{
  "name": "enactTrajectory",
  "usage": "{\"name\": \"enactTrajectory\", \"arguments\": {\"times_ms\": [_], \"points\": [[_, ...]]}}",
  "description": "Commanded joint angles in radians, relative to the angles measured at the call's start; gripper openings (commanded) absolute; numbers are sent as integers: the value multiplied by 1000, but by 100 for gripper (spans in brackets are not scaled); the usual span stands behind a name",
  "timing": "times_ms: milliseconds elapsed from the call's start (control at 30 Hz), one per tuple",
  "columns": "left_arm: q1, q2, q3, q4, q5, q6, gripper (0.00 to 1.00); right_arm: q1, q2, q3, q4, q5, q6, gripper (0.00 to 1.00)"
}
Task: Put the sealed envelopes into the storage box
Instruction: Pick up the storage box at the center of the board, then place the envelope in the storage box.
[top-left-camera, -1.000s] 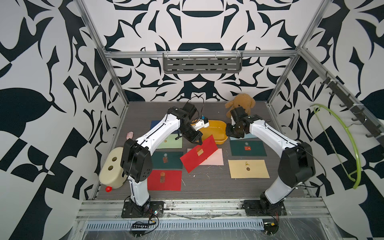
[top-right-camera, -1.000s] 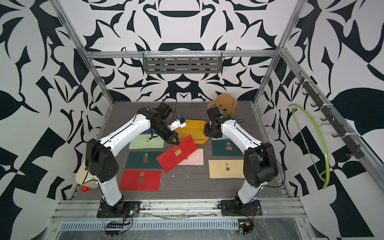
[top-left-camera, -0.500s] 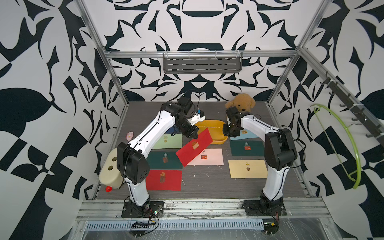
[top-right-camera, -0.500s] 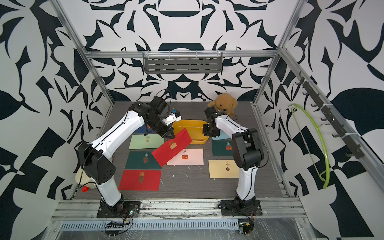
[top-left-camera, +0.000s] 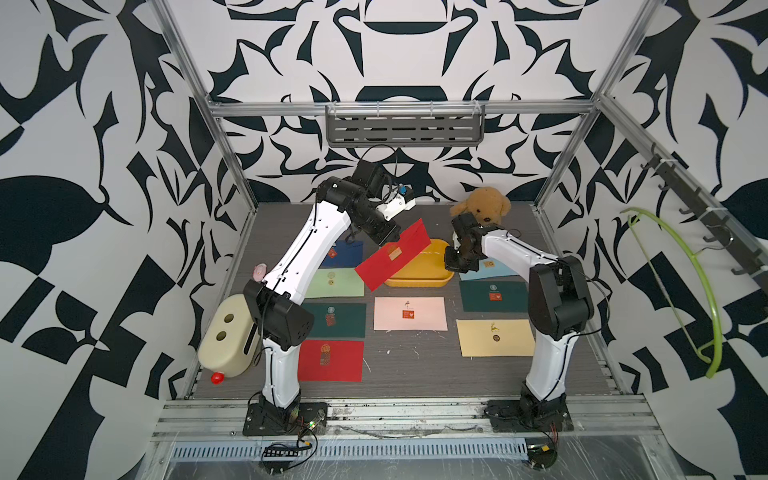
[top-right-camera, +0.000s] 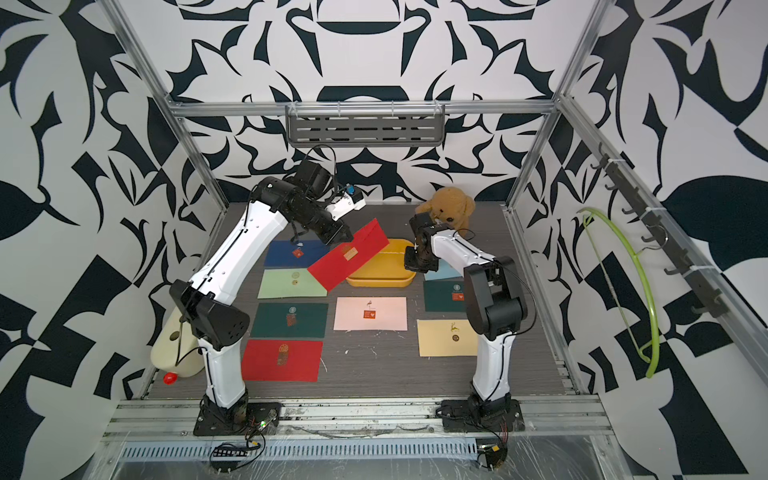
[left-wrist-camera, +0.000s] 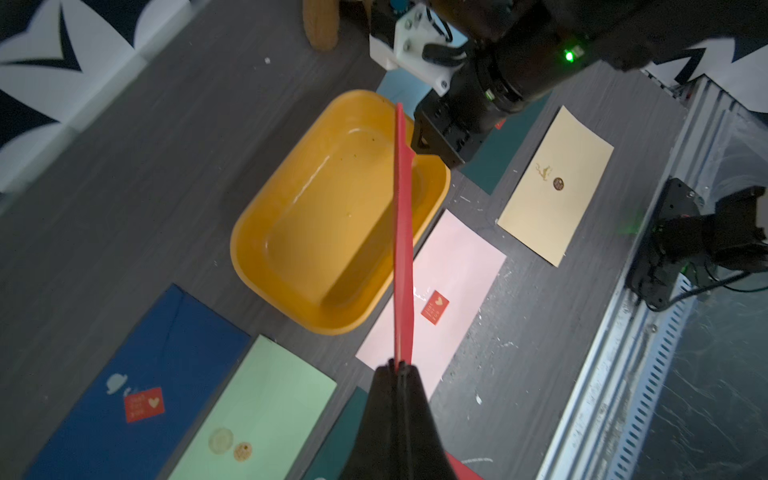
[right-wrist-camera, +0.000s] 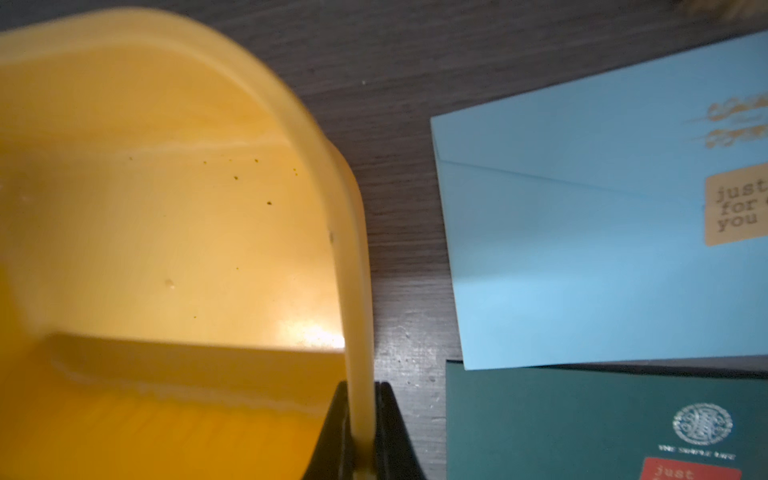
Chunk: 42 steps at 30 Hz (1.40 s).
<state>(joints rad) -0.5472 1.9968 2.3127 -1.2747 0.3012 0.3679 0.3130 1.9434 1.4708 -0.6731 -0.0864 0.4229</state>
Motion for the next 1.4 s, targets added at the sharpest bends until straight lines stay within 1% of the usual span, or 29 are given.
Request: {"name": "enactTrajectory", "arguments": {"times_ms": [0, 233, 433, 567, 700, 800, 900, 967, 1133, 1300, 1367], "points": [[3, 21, 65, -49, 1, 59, 0, 27, -85, 41, 15, -18, -55, 0], [3, -36, -49, 25, 9, 68, 0, 82, -151, 41, -45, -43, -121, 0], [2, -77, -156, 57, 26, 97, 0, 100, -234, 4, -71, -102, -165, 0], [1, -69, -172, 44, 42, 114, 0, 120, -270, -6, -101, -115, -196, 0], [2, -64, -196, 44, 35, 131, 0, 133, -306, -26, -125, -118, -227, 0], [2, -58, -166, 49, 39, 127, 0, 151, -303, -20, -167, -95, -256, 0], [2, -51, -116, 42, 73, 126, 0, 164, -291, -24, -185, -69, -269, 0], [1, -46, -108, 25, 97, 134, 0, 163, -299, -38, -173, -70, -266, 0], [1, -11, -159, -31, 119, 140, 0, 164, -337, -59, -136, -98, -248, 0], [1, -12, -252, -1, 116, 131, 0, 164, -341, -55, -128, -112, -238, 0], [3, -6, -262, -1, 122, 135, 0, 163, -342, -55, -123, -118, -235, 0]]}}
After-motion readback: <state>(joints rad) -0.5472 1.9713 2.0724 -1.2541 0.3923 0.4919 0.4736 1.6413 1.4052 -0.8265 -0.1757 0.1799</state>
